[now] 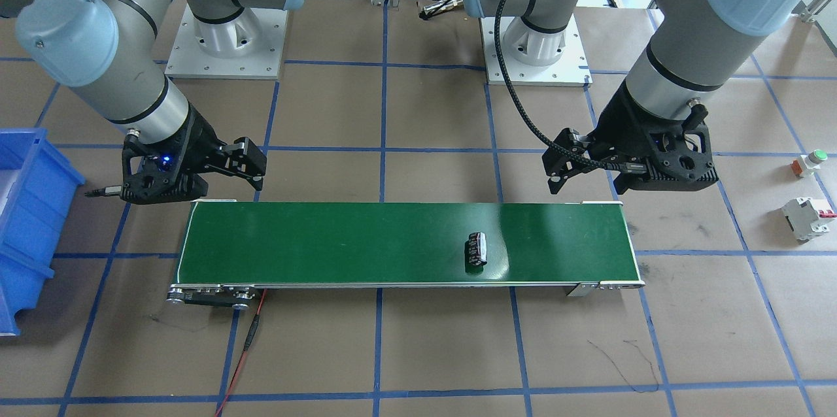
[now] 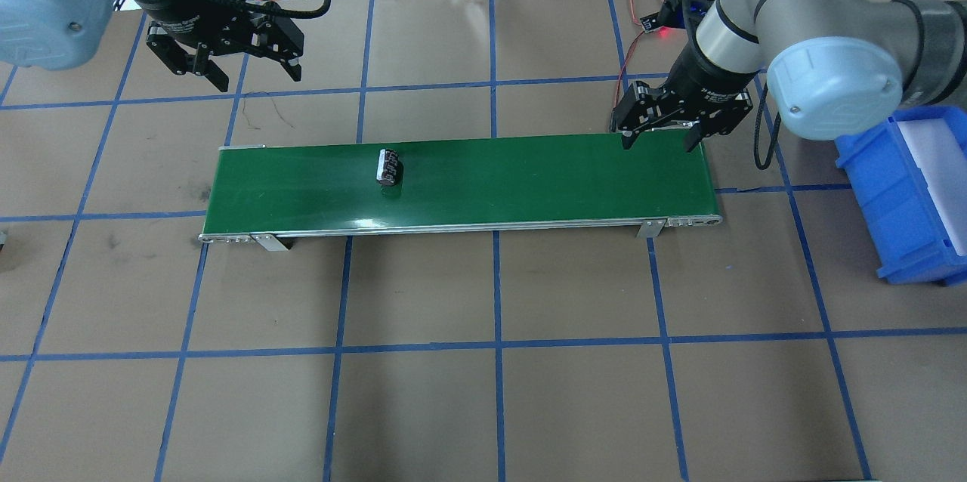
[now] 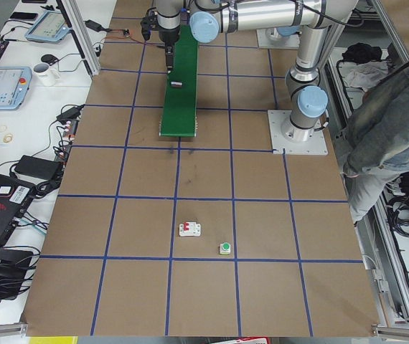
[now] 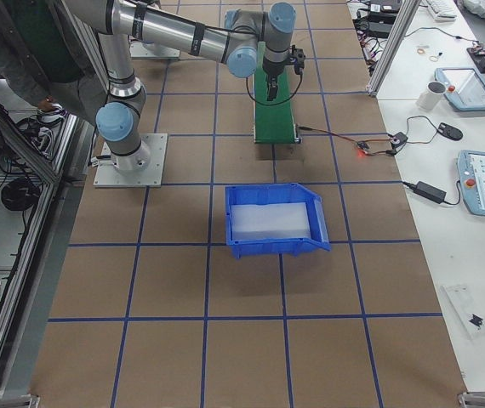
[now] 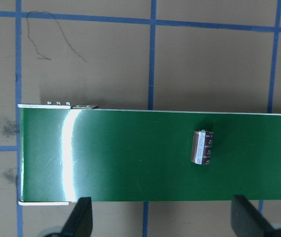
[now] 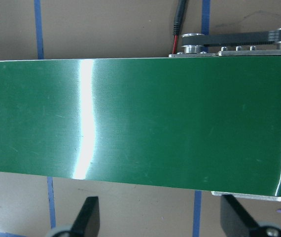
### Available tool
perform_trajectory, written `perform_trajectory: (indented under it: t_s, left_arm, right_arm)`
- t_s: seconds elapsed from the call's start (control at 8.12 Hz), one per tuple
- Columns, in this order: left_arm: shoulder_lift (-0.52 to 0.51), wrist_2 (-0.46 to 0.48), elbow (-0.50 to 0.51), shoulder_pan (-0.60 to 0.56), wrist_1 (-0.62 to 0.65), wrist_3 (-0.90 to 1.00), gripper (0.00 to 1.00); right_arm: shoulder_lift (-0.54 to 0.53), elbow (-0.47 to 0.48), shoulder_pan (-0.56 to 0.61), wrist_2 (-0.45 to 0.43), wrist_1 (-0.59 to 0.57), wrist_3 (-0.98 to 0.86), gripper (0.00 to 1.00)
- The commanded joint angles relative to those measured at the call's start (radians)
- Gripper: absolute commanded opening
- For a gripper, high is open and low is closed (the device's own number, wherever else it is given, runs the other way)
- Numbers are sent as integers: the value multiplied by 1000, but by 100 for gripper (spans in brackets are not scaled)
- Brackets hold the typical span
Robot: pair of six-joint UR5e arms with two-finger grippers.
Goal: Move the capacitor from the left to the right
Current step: 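Raise the left gripper away while the right gripper moves to the belt's far end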
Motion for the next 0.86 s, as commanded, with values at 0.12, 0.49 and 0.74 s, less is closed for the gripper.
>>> perform_trajectory:
  t_s: [0.12, 0.49, 0.74]
  left_arm:
    - [19, -72, -5, 1, -3, -33, 100]
    - [29, -9, -6, 1, -20, -33, 100]
    - [41, -1, -5, 1, -108, -32, 100]
  right_arm:
    - [31, 36, -3, 39, -56, -1, 88]
    - [47, 36, -14, 65, -66, -1, 86]
    - [58, 36, -26, 98, -72, -5, 83]
